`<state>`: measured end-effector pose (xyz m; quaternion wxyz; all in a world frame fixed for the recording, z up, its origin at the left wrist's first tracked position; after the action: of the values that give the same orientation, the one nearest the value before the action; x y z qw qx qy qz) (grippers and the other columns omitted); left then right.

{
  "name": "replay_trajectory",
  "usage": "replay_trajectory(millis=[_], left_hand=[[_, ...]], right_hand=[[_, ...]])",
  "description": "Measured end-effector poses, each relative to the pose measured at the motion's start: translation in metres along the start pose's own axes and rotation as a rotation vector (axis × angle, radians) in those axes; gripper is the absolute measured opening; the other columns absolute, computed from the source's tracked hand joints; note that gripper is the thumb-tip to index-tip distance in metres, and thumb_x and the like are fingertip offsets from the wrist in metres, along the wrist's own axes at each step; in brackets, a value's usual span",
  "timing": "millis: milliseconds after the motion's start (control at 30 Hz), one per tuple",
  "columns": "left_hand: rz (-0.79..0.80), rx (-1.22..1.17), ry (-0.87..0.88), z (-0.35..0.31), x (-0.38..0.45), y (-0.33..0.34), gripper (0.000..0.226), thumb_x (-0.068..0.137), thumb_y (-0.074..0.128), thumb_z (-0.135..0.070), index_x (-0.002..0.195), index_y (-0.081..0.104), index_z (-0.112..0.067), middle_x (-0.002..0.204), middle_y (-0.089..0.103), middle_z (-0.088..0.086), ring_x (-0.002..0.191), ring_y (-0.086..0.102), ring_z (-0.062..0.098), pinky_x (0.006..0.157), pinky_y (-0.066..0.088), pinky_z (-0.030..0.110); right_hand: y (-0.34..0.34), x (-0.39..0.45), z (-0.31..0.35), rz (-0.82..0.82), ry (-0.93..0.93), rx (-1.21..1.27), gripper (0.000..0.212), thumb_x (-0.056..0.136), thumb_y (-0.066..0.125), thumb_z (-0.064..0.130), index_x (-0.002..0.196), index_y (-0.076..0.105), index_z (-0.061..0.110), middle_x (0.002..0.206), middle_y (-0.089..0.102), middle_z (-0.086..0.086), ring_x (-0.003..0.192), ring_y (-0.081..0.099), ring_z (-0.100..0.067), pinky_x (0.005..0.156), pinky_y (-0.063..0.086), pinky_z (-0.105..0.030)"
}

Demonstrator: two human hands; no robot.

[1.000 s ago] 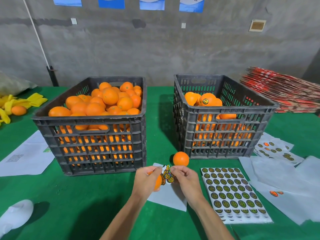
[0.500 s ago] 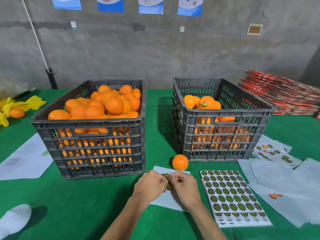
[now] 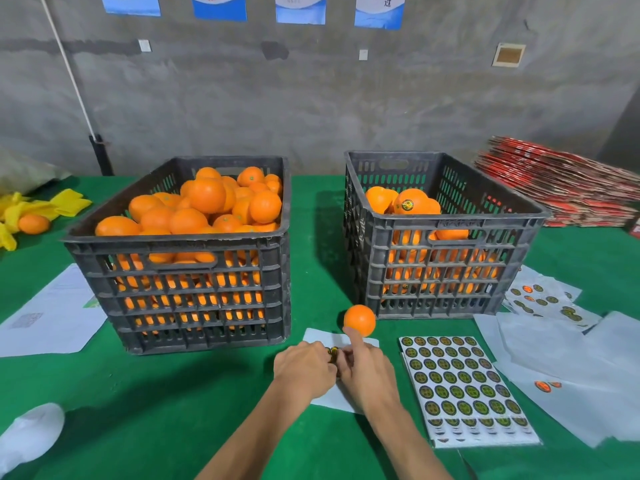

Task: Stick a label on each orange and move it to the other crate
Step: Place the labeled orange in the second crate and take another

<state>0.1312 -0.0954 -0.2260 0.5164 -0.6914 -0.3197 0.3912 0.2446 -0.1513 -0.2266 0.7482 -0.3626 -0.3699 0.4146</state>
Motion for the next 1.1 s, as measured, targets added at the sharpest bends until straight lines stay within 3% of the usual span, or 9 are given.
replay_trajectory(millis=[67,167,300,433,533,700,867,1000,1100], left_hand=[[-0.015,0.014,-0.001,0.0,-0.001,0.0,0.035,0.1,0.04,-0.04,0.118,0.064,-0.021,0.118,0.066,0.003,0.107,0.061,0.024,0.092,0.047,0.037],[-0.022,0.009,0.005,0.001,-0.002,-0.001,0.038,0.102,0.041,-0.042,0.128,0.061,-0.024,0.12,0.066,0.0,0.107,0.062,0.022,0.092,0.047,0.036],[-0.025,0.048,0.043,-0.006,-0.006,0.0,0.042,0.102,0.041,-0.043,0.139,0.056,-0.028,0.129,0.063,0.003,0.115,0.061,0.024,0.096,0.046,0.038],[-0.001,0.151,0.039,-0.013,-0.007,0.002,0.044,0.102,0.042,-0.042,0.141,0.054,-0.023,0.133,0.061,0.005,0.118,0.06,0.027,0.093,0.046,0.038],[0.007,0.165,0.037,-0.014,-0.008,0.003,0.044,0.102,0.042,-0.042,0.141,0.053,-0.023,0.133,0.061,0.005,0.118,0.06,0.027,0.093,0.046,0.038],[-0.014,0.106,0.05,-0.013,-0.016,0.0,0.042,0.101,0.041,-0.042,0.138,0.056,-0.027,0.131,0.061,0.004,0.116,0.06,0.026,0.093,0.045,0.038],[-0.087,-0.071,0.036,0.0,-0.028,-0.014,0.034,0.097,0.045,-0.036,0.121,0.069,-0.029,0.123,0.066,0.003,0.109,0.064,0.025,0.092,0.049,0.035],[-0.18,-0.121,0.051,-0.003,-0.039,-0.039,0.029,0.094,0.048,-0.034,0.1,0.073,-0.02,0.11,0.068,0.006,0.098,0.064,0.028,0.087,0.053,0.036],[-0.272,-0.127,0.087,-0.019,-0.048,-0.065,0.028,0.091,0.053,-0.037,0.088,0.072,-0.017,0.095,0.067,0.004,0.084,0.062,0.027,0.079,0.053,0.035]], right_hand=[[-0.013,0.0,-0.005,-0.068,0.055,-0.061,0.027,0.104,0.05,0.036,0.126,0.056,0.023,0.096,0.07,0.0,0.075,0.063,-0.02,0.058,0.042,-0.028],[-0.027,0.0,-0.03,-0.106,0.198,-0.092,0.021,0.104,0.051,0.033,0.112,0.063,0.017,0.088,0.065,0.001,0.068,0.058,-0.015,0.052,0.038,-0.02],[-0.035,-0.003,-0.057,-0.124,0.364,-0.038,0.02,0.103,0.052,0.033,0.105,0.06,0.015,0.096,0.066,-0.004,0.078,0.064,-0.022,0.062,0.052,-0.032],[-0.028,-0.004,-0.065,-0.066,0.47,0.064,0.03,0.099,0.059,0.037,0.09,0.062,0.009,0.082,0.067,-0.007,0.074,0.066,-0.025,0.066,0.058,-0.036],[-0.021,-0.006,-0.075,0.019,0.539,0.157,0.043,0.095,0.065,0.045,0.076,0.063,0.007,0.07,0.063,-0.005,0.065,0.062,-0.024,0.058,0.048,-0.03],[-0.01,-0.012,-0.069,0.153,0.548,0.367,0.056,0.082,0.078,0.05,0.05,0.043,0.021,0.041,0.036,0.009,0.043,0.036,-0.016,0.05,0.027,-0.027],[-0.001,-0.023,-0.055,0.243,0.47,0.518,0.028,0.093,0.073,0.027,0.074,0.074,0.006,0.067,0.068,-0.002,0.057,0.059,-0.014,0.054,0.042,-0.024],[-0.017,-0.034,-0.062,0.185,0.534,0.67,0.027,0.097,0.069,0.022,0.079,0.075,0.004,0.058,0.067,0.002,0.046,0.057,-0.011,0.047,0.038,-0.02],[-0.036,-0.042,-0.069,0.15,0.55,0.778,0.027,0.098,0.067,0.025,0.086,0.077,0.003,0.069,0.074,-0.004,0.05,0.063,-0.013,0.049,0.042,-0.02]])
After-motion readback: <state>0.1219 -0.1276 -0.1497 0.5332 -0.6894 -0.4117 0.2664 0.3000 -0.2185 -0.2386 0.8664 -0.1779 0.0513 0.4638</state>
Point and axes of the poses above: each hand's wrist, its own x-axis towards the middle knuckle, its own y-axis out of the palm, z = x × y, the point moved 10 cm from there along x, towards the middle knuckle
